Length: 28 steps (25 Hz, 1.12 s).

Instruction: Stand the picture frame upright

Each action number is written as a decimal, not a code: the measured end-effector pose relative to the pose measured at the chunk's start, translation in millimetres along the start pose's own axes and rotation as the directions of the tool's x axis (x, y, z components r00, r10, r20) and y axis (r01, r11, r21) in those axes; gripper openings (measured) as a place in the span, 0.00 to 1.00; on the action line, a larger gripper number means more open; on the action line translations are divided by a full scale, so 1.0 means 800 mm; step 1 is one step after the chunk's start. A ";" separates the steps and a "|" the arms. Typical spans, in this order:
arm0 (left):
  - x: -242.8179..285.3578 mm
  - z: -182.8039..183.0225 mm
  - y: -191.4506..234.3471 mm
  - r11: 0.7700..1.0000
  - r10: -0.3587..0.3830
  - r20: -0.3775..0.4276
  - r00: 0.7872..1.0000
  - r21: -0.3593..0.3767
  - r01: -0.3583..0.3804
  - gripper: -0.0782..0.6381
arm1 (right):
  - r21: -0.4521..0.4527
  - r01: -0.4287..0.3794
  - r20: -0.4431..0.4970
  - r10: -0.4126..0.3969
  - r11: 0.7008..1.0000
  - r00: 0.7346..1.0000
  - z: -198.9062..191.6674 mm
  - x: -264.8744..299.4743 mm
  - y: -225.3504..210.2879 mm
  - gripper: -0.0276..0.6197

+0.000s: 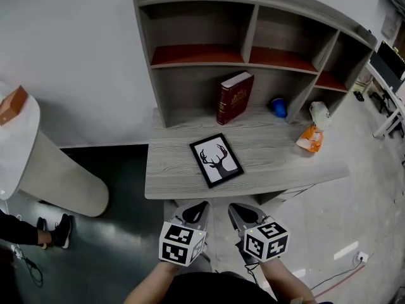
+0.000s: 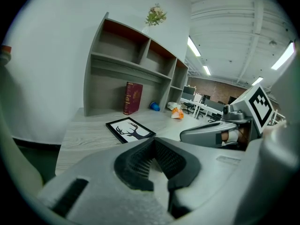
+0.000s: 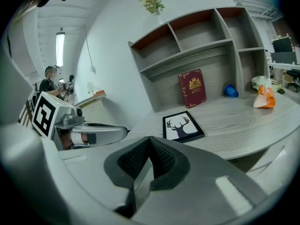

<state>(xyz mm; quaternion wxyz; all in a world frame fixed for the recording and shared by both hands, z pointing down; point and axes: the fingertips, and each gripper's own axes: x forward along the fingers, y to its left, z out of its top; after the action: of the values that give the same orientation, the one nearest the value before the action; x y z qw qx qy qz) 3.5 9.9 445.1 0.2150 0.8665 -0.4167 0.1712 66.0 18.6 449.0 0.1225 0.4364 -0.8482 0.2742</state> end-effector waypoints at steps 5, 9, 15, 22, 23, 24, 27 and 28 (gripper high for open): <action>0.014 0.004 0.028 1.000 -0.001 -0.017 1.000 -0.001 0.001 0.10 | 0.002 0.005 -0.016 -0.005 1.000 1.000 0.011 0.033 -0.006 0.04; 0.023 0.007 0.048 1.000 -0.006 -0.028 1.000 -0.012 0.006 0.10 | 0.000 0.001 -0.031 -0.001 1.000 1.000 0.021 0.061 -0.004 0.04; 0.037 0.014 0.072 1.000 -0.026 -0.043 0.999 -0.010 0.026 0.10 | 0.002 0.009 -0.037 -0.009 1.000 0.999 0.035 0.095 -0.007 0.04; 0.045 0.016 0.095 1.000 -0.024 -0.055 0.998 0.004 0.024 0.10 | -0.004 0.019 -0.039 -0.019 1.000 0.999 0.045 0.119 -0.004 0.04; 0.047 0.017 0.098 1.000 -0.021 -0.054 0.998 0.004 0.022 0.10 | -0.006 0.019 -0.038 -0.019 1.000 0.999 0.047 0.120 -0.004 0.04; 0.049 0.018 0.100 1.000 -0.018 -0.052 0.998 0.004 0.018 0.10 | -0.008 0.020 -0.038 -0.021 1.000 0.999 0.048 0.122 -0.005 0.04; 0.053 0.017 0.102 1.000 -0.010 -0.051 0.999 0.000 0.010 0.10 | -0.011 0.027 -0.042 -0.027 1.000 0.999 0.049 0.122 -0.010 0.04; 0.055 0.017 0.103 1.000 -0.008 -0.053 0.999 -0.002 0.008 0.10 | -0.010 0.028 -0.043 -0.029 1.000 0.999 0.049 0.123 -0.013 0.04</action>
<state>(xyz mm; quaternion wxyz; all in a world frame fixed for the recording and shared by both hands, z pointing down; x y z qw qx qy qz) -34.6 -71.8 473.4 0.2273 0.8631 -0.4076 0.1930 17.8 -75.3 464.5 0.1466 0.4419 -0.8402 0.2779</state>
